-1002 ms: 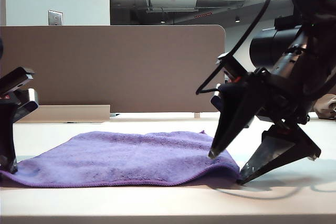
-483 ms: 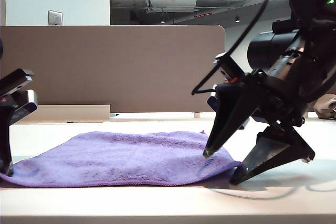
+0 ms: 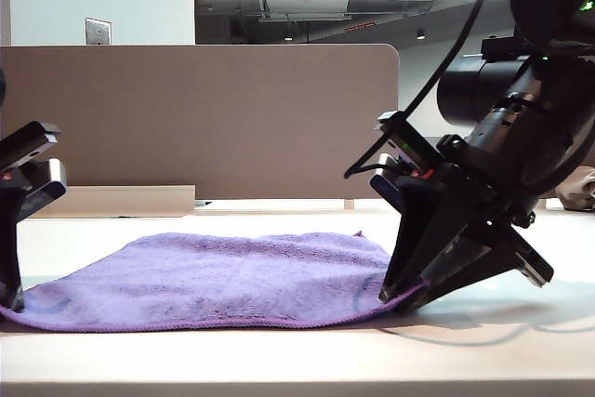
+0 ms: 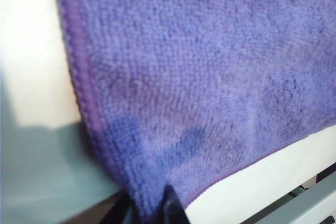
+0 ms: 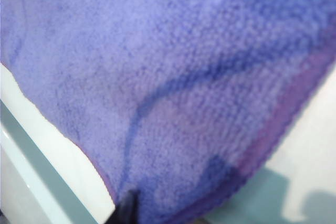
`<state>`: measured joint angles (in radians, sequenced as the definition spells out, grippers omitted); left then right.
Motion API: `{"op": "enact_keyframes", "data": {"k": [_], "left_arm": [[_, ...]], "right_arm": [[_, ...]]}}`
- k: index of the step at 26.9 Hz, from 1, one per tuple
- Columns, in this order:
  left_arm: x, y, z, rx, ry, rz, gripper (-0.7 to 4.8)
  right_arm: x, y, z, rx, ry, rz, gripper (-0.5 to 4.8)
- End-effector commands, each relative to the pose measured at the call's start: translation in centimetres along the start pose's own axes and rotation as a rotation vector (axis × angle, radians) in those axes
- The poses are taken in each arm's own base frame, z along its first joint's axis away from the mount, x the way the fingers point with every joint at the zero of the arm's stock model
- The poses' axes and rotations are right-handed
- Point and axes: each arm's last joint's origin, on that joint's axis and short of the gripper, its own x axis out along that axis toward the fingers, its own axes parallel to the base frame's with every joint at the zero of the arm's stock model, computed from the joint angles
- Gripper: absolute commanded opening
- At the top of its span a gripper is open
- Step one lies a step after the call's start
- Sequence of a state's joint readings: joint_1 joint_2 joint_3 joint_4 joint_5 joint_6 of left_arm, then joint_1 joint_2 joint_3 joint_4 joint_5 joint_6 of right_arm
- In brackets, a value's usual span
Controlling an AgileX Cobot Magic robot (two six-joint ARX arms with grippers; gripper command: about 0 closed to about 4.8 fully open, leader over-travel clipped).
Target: Fold the bottom of the cloth upward, then fold it vertically to form a square shape.
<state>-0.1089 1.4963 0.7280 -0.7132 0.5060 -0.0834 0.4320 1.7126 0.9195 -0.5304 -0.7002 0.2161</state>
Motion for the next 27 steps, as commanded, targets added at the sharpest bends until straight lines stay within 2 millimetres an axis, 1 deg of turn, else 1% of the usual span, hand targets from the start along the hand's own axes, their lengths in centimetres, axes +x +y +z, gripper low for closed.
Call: {"op": "enact_keyframes", "data": {"k": [1, 2, 4, 5, 9, 12, 14, 18, 20, 23, 25, 27], "left_arm": [[1.1, 0.9, -0.9, -0.034, 0.065, 0.122, 0.76], [1.1, 0.9, -0.8, -0.039, 0.061, 0.122, 0.57], [1.1, 0.9, -0.7, -0.051, 0.052, 0.12, 0.06], [1.1, 0.8, -0.7, -0.054, 0.051, 0.105, -0.03], [1.1, 0.7, -0.6, -0.06, 0.042, 0.056, -0.03], [1.1, 0.5, -0.4, -0.074, 0.026, -0.012, -0.03], [1.1, 0.5, -0.3, -0.083, 0.016, -0.021, -0.03], [1.1, 0.5, -0.2, -0.097, 0.013, -0.02, -0.03], [0.9, 0.7, -0.2, -0.126, 0.009, -0.02, -0.03], [0.0, 1.0, -0.5, -0.15, -0.012, -0.009, -0.03], [-1.3, 1.2, -0.8, -0.164, -0.058, -0.012, -0.03], [-2.1, 1.1, -1.2, -0.169, -0.079, -0.019, -0.03]], "right_arm": [[-0.1, 0.1, 0.2, -0.011, -0.014, 0.005, 0.62], [-0.1, 0.1, 0.2, -0.011, -0.014, 0.005, 0.52], [-0.1, 0.1, 0.2, -0.011, -0.011, 0.02, 0.52], [-0.1, 0.2, 0.2, -0.01, -0.008, 0.031, 0.51], [-0.1, 0.3, 0.4, 0.02, -0.026, 0.048, 0.51], [-0.1, 0.3, 0.5, 0.037, -0.036, 0.054, 0.48], [-0.1, 0.3, 0.5, 0.038, -0.036, 0.054, 0.47], [-0.3, 0.5, 0.6, 0.057, -0.047, 0.057, 0.11], [-0.5, 0.7, 0.6, 0.063, -0.057, 0.062, 0.07], [-1.4, 1.3, 0.4, 0.051, -0.075, 0.062, -0.03], [-1.9, 1.8, 0.0, 0.052, -0.074, 0.06, -0.03], [-2.2, 1.9, -0.4, 0.068, -0.057, 0.051, -0.03]]}}
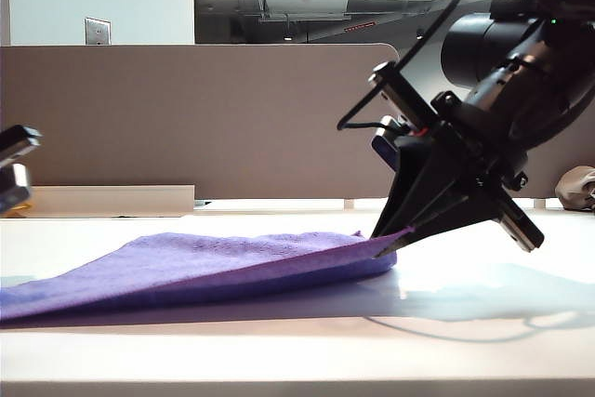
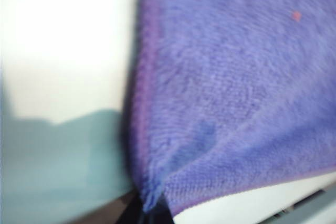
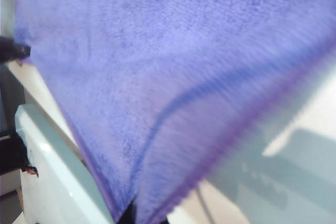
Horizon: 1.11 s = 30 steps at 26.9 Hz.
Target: Fold the bottom of the cloth upward, then fold it vertically to form a square shape.
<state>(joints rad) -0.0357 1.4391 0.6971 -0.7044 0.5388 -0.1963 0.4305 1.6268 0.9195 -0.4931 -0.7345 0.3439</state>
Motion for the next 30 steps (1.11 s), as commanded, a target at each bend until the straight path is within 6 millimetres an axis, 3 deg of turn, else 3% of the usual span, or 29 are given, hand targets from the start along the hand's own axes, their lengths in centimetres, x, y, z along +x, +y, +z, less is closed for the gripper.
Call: {"op": "enact_keyframes", "data": {"k": [1, 8, 16, 21, 30], "left_arm": [[-1.5, -0.2, -0.9, -0.008, -0.024, -0.001, -0.03], [-3.2, -2.0, -3.0, 0.046, -0.014, -0.033, -0.03], [-4.3, -3.6, -5.3, 0.096, -0.001, -0.039, -0.03], [-5.9, -4.1, -6.7, 0.121, -0.092, -0.061, -0.03], [-6.2, -4.5, -6.0, 0.17, -0.17, -0.088, -0.02]], "right_arm": [[-0.5, 0.3, -0.7, 0.027, 0.034, -0.014, -0.03], [-1.5, 0.9, -2.4, 0.05, 0.102, -0.036, -0.03], [-1.9, 0.4, -7.1, 0.051, 0.104, -0.052, -0.03], [-3.1, 1.4, -7.3, 0.033, 0.031, -0.025, -0.03], [-3.0, 1.6, -7.0, 0.008, 0.003, -0.01, -0.01]]}}
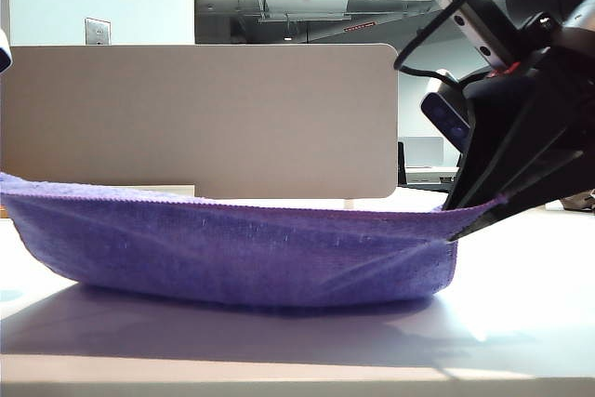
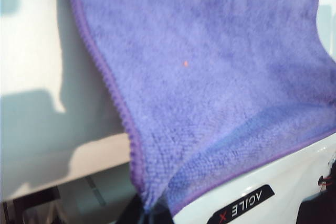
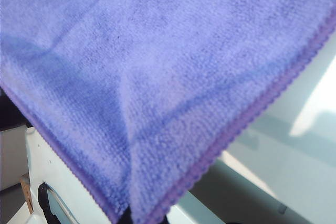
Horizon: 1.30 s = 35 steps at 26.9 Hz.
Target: Fold the bottom of the cloth upward, then fold it vertically to form a square shape.
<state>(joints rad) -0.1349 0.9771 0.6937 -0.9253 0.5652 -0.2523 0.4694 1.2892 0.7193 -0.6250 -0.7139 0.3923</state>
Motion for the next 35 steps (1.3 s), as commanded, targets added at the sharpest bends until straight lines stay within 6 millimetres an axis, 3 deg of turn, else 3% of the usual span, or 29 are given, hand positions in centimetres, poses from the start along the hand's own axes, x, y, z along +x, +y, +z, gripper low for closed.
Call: {"op": "enact_keyframes", "data": {"k": [1, 35], "left_arm": [[-0.1, -0.1, 0.4, 0.024, -0.038, -0.005, -0.02], [-0.1, -0.2, 1.0, 0.058, -0.09, -0.015, -0.02]], "right_arm": [[-0.1, 0.1, 0.2, -0.015, -0.019, 0.004, -0.01], [-0.1, 0.6, 1.3, -0.102, -0.114, 0.04, -0.01]]}}
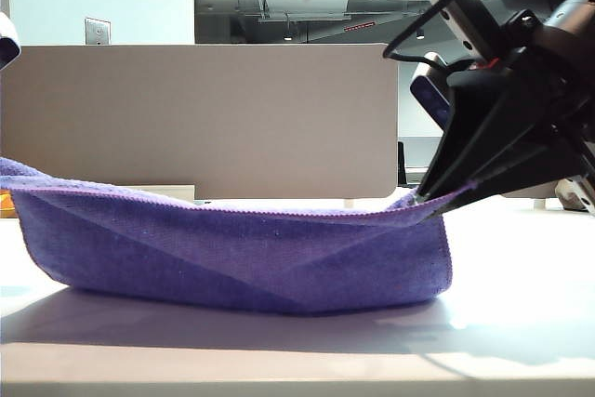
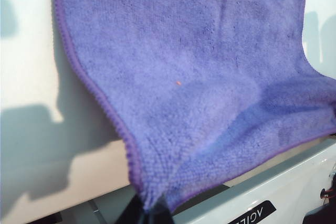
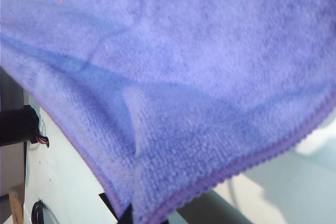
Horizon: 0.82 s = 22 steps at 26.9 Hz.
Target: Fold the bottom of the cloth upward, then fold it vertically to form a square shape.
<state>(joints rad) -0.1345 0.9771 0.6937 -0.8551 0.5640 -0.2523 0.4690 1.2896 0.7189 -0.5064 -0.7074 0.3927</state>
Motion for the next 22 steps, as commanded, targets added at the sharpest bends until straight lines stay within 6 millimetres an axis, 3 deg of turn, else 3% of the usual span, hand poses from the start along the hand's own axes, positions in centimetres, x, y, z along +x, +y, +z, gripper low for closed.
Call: {"op": "enact_keyframes", "data": {"k": [1, 7, 22], "left_arm": [[-0.03, -0.08, 0.38, 0.022, -0.036, -0.002, -0.02], [-0.04, -0.11, 0.46, -0.022, -0.043, -0.005, -0.02], [-0.04, -0.13, 0.45, -0.396, -0.039, -0.019, -0.02]], "right_arm": [[-0.08, 0.22, 0.38, -0.029, -0.031, 0.014, -0.01], [-0.07, 0.21, 0.37, -0.02, -0.031, 0.014, -0.01], [-0.07, 0.17, 0.36, 0.366, -0.032, 0.009, -0.01]]}}
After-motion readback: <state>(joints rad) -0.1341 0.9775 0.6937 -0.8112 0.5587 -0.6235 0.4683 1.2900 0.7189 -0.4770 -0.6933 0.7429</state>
